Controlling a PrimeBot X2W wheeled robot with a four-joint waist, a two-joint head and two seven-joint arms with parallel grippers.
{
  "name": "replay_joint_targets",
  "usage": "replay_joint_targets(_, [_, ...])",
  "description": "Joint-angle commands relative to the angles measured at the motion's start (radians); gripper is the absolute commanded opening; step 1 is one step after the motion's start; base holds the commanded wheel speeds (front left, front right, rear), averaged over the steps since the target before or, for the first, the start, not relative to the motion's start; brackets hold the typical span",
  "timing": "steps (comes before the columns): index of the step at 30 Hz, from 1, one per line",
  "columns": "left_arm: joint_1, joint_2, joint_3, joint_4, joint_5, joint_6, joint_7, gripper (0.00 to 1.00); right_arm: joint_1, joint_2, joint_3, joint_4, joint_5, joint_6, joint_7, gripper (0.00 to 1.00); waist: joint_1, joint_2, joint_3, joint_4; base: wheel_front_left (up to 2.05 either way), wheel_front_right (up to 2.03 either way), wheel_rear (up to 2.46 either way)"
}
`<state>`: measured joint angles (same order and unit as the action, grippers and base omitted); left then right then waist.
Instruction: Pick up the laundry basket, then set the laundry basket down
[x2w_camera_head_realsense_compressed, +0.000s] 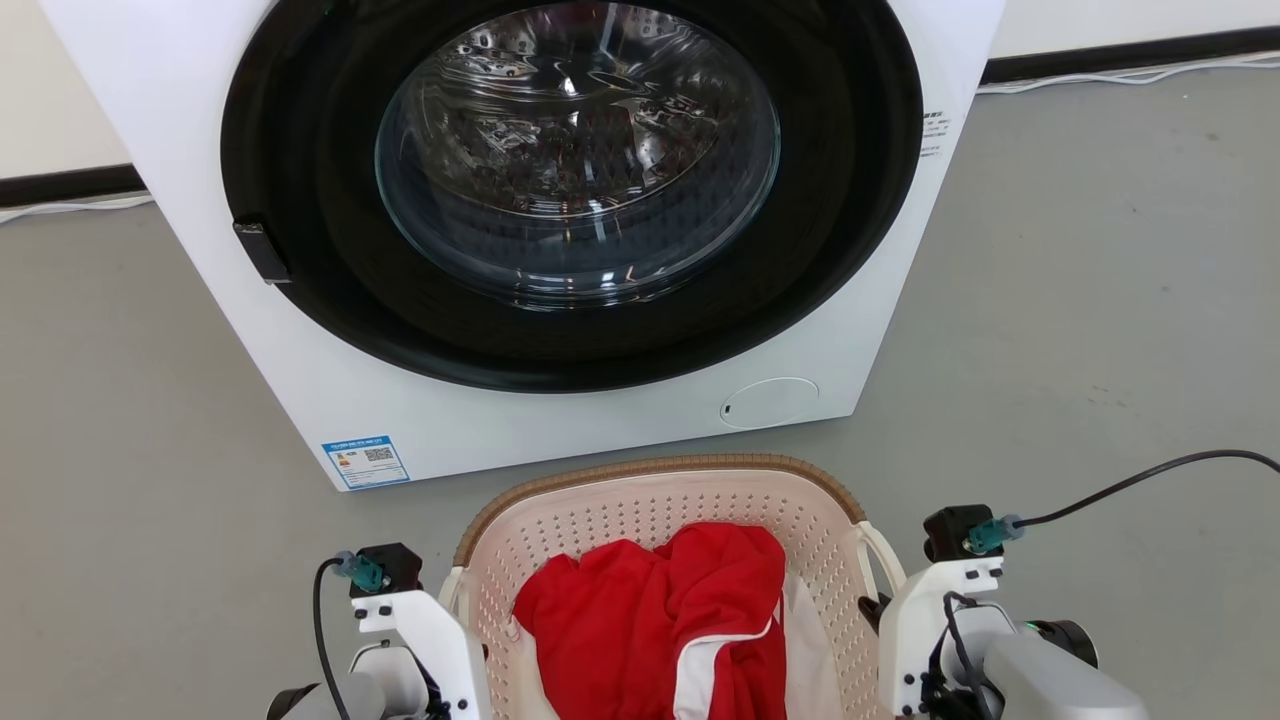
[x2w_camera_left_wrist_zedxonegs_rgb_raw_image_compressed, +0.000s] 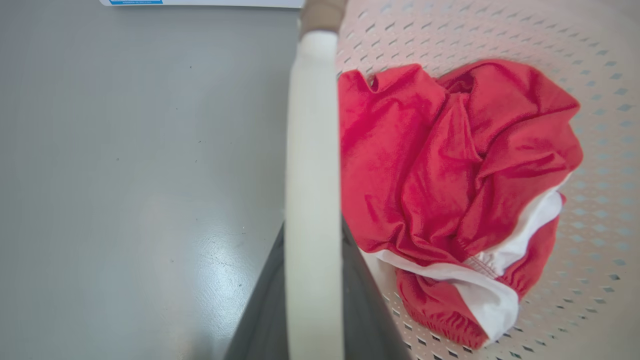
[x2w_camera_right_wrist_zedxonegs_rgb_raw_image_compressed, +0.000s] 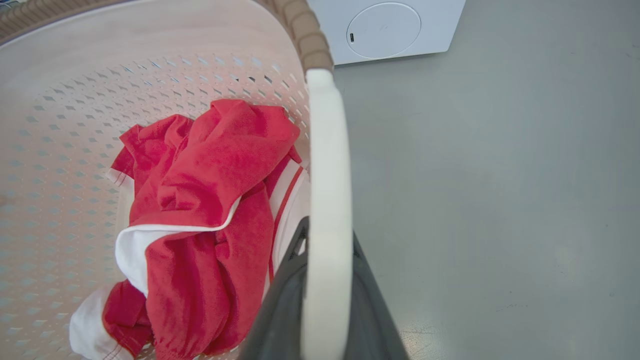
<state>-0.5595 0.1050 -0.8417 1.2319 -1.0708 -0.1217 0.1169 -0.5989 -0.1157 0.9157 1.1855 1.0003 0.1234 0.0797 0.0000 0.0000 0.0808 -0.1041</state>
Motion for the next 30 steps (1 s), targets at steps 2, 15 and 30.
replay_joint_targets(2, [-0.024,0.026,0.016,-0.009,-0.015,-0.009,-0.02,0.0,-0.018,-0.015,0.025,-0.008,0.013,0.007,-0.013,0.0,0.0,0.0,0.0,0.001,0.0,0.0,0.0])
replay_joint_targets(15, [-0.034,0.022,0.0,0.006,-0.039,-0.009,-0.035,0.0,-0.029,-0.018,0.075,-0.004,0.057,0.007,-0.033,0.0,0.0,0.0,0.013,0.002,0.0,0.0,0.0])
replay_joint_targets(30, [-0.055,0.033,-0.027,0.009,-0.055,-0.009,-0.062,0.0,-0.046,-0.017,0.12,0.007,0.108,0.007,-0.055,0.0,0.0,0.0,0.049,0.006,0.0,0.0,0.0])
